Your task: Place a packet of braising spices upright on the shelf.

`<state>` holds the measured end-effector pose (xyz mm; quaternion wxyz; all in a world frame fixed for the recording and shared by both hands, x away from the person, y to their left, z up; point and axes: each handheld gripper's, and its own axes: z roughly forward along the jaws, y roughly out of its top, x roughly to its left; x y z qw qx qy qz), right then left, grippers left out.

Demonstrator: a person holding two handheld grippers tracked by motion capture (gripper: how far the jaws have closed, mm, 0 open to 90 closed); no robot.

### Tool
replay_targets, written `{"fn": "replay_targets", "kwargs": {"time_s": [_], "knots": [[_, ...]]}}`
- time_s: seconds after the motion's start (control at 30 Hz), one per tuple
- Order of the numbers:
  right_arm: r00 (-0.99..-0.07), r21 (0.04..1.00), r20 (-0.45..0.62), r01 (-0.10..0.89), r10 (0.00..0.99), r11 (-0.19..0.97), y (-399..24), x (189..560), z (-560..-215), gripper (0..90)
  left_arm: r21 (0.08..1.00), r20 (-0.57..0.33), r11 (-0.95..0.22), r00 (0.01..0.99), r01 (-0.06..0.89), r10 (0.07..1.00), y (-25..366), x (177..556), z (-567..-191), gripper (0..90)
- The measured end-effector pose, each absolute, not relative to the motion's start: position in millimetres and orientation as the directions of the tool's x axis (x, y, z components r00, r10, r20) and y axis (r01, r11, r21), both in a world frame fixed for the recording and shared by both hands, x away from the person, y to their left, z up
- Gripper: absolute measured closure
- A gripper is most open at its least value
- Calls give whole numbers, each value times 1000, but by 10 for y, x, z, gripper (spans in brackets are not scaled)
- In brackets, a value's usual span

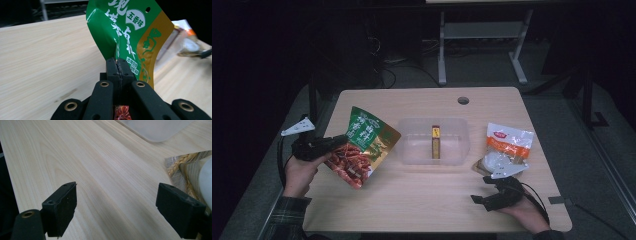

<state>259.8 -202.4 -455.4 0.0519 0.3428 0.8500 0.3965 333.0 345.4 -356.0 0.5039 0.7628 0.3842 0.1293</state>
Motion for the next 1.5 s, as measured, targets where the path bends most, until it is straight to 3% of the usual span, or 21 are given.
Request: {"fn": "replay_targets", "kwargs": {"time_s": [0.9,1.5], "knots": [[-790,835,247,468,561,291,-1696,2658,-4256,231,875,-211,-282,835,393,508,2392,3227,-3528,900],[-833,890,253,400,493,218,-1295,2914,-4098,293,874,-225,-302,868,380,442,2113,3198,-3592,900]]}}
